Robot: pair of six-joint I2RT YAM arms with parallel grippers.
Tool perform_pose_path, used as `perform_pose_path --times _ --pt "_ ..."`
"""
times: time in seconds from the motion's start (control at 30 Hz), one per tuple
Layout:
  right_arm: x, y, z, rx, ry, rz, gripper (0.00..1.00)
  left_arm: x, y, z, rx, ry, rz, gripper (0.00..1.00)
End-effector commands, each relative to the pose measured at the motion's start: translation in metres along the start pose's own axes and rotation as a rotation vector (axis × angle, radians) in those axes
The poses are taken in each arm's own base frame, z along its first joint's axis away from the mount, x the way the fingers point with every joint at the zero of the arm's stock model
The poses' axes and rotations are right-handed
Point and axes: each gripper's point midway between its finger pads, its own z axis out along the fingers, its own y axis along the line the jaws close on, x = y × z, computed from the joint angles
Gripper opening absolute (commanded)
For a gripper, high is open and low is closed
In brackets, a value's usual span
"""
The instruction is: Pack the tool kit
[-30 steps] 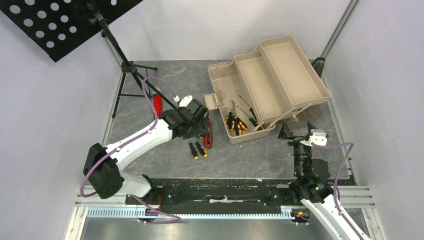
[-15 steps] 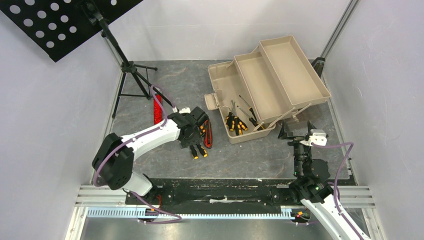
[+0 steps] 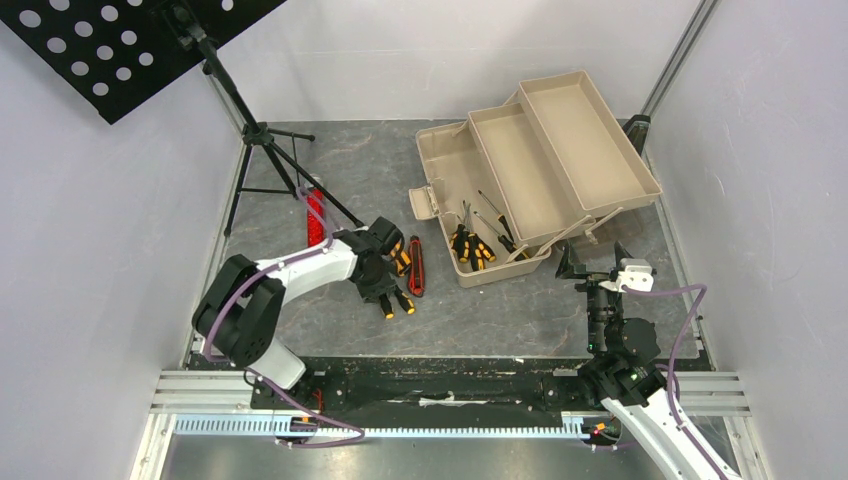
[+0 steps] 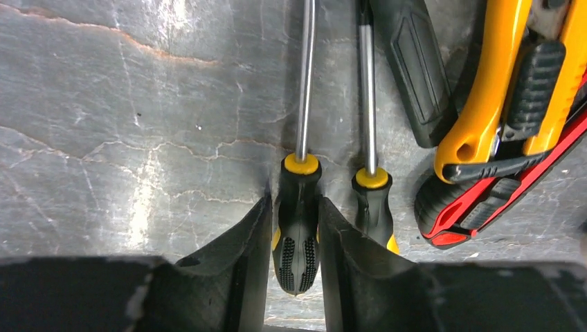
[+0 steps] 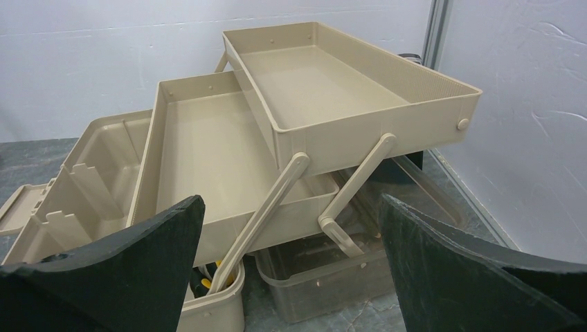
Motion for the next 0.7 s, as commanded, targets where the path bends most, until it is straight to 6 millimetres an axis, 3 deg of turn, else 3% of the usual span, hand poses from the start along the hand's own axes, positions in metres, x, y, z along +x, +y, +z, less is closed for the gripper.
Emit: perform_pose_path --times 0.0,0.17,0.3,0.47,0.67 --pt "-0.017 -0.003 -0.001 0.012 -0.066 0.042 0.98 -0.007 0.014 0.005 0.005 0.001 -0.087 0.33" --pt "-0.017 -0.004 -0.001 0.013 -0.069 0.044 0.98 -0.02 0.025 -0.007 0.038 -0.041 -0.122 0.14" --pt "-0.017 -0.003 -0.001 0.012 -0.068 0.044 0.98 -0.033 0.016 -0.026 0.111 -0.105 -0.118 0.03" --pt "-0.017 -0.004 -0.001 0.013 -0.069 0.043 0.98 -0.053 -0.011 -0.06 0.277 -0.182 -0.133 0.02" --pt "-0.018 -0.004 -0.001 0.015 -0.07 0.043 0.98 -0.072 -0.059 -0.112 0.568 -0.235 -0.155 0.02"
